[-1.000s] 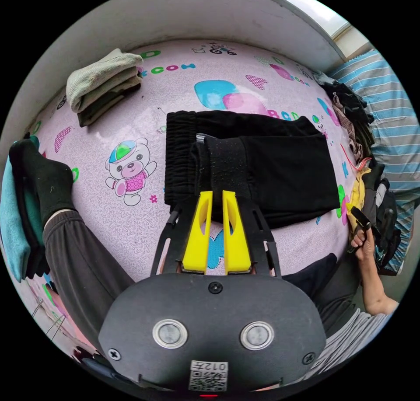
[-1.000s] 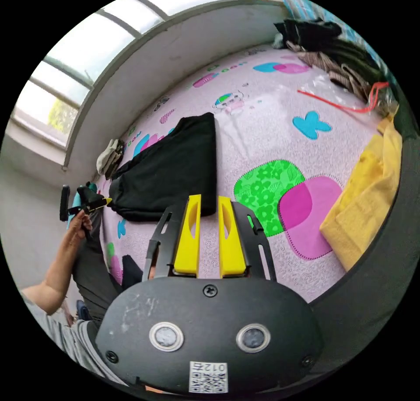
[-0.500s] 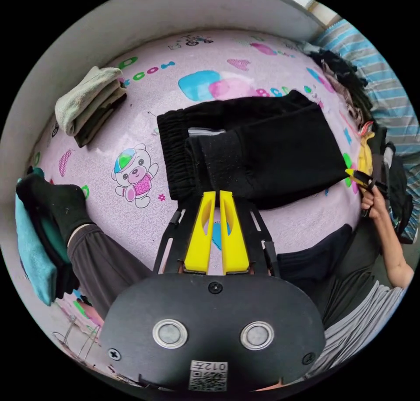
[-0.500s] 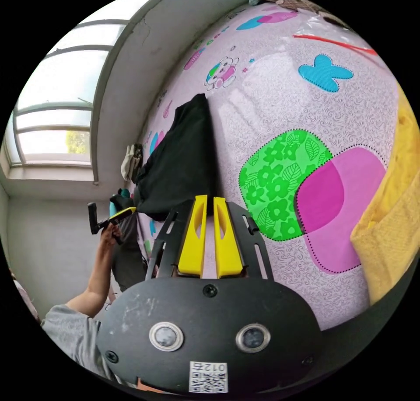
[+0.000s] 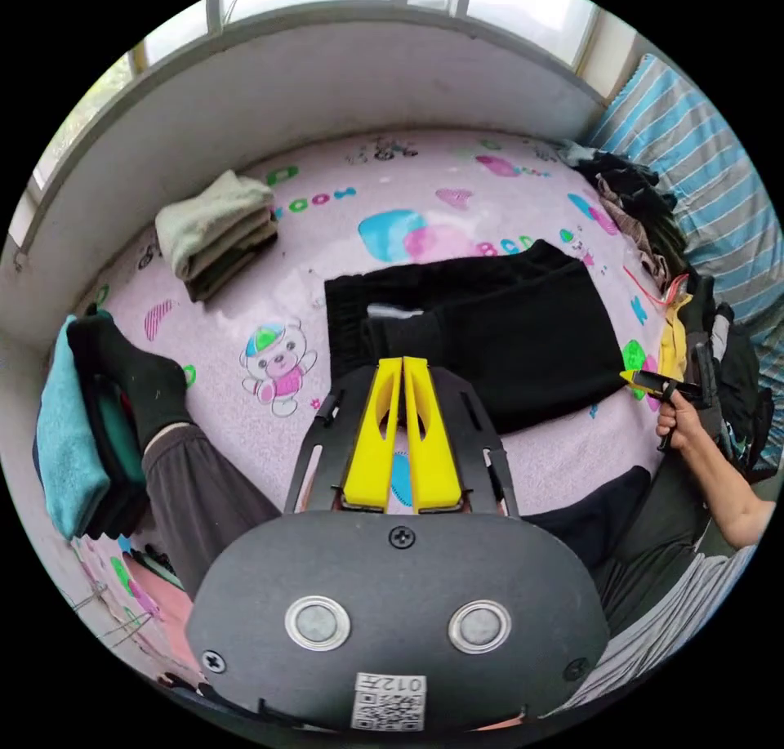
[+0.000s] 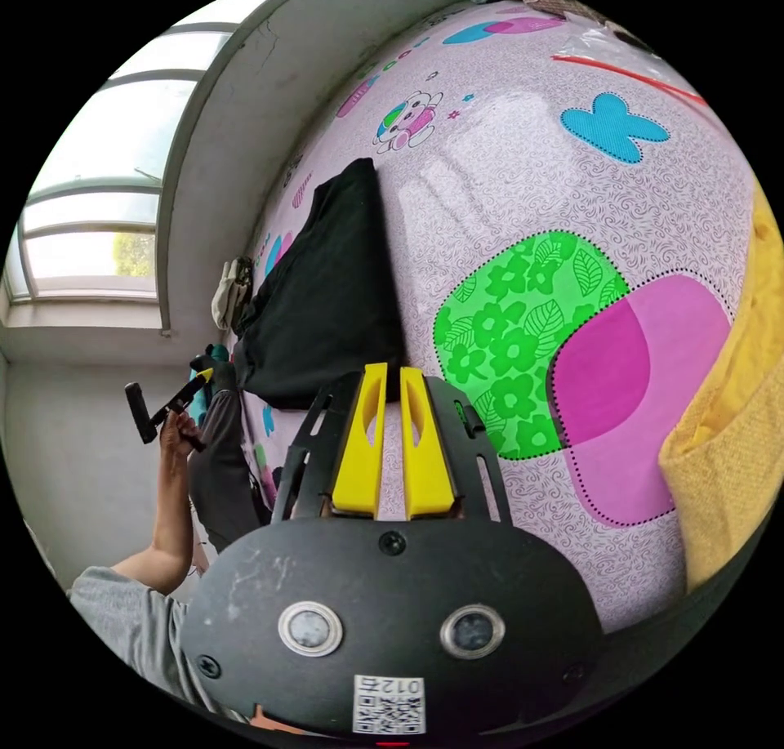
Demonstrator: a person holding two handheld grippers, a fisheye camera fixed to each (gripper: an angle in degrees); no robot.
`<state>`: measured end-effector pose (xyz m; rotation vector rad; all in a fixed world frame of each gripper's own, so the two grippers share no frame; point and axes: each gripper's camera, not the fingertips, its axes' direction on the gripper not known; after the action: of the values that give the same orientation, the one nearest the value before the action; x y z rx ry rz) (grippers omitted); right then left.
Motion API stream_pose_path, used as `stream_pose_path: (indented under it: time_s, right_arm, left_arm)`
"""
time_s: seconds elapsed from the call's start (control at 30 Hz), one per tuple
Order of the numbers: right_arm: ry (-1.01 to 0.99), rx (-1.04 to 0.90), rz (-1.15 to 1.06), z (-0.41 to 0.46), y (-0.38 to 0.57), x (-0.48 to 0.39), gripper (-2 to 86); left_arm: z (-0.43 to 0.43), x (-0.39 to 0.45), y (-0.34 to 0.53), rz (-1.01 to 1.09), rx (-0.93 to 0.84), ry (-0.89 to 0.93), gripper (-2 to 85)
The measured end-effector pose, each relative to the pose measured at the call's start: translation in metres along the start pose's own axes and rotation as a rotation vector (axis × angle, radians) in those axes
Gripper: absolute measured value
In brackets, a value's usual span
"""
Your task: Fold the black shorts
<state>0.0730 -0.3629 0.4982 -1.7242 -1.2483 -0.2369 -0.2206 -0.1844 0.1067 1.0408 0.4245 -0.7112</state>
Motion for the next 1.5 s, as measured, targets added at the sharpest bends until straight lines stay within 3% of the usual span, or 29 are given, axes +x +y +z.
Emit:
stream_pose_path:
  time_s: [0.27,0.7,0.83,1.1,1.27,1.4,1.5]
  right_arm:
    - [-0.034,0.088,-0.011,-0.059,-0.033,0.002,6.9]
    - [-0.028,0.014,-0.048,-0.041,-0.196,-0.028,8.6]
    - [-0.051,-0.034,-0.04,-0.032,-0.218,-0.031,5.1]
    - [-0.078,-0.011,-0.024,-0.079,-0.174,-0.013,0.9]
    - [0.02,0.052,0.102,-0.127,-0.073,0.022,-0.5]
    - [0.029,0.133,0.171,-0.159,-0.026,0.045,-0.5]
    - [0.01,0.149,0.015,-0.165,-0.033,0.012,0.6]
  left_arm:
    - [0.105,0.025,-0.009,0.044,-0.19,-0.076,0.2]
    - [0.163,0.017,0.046,-0.026,-0.089,0.079,-0.1]
    - [0.184,0.02,0.063,-0.012,-0.079,0.111,-0.1]
    - [0.233,0.047,0.067,0.143,-0.124,0.13,-0.1]
    - [0.27,0.089,0.051,0.298,-0.168,0.118,0.0]
    - [0.289,0.14,0.063,0.43,-0.232,-0.069,0.1]
    - [0.281,0.165,0.094,0.406,-0.164,-0.146,0.4]
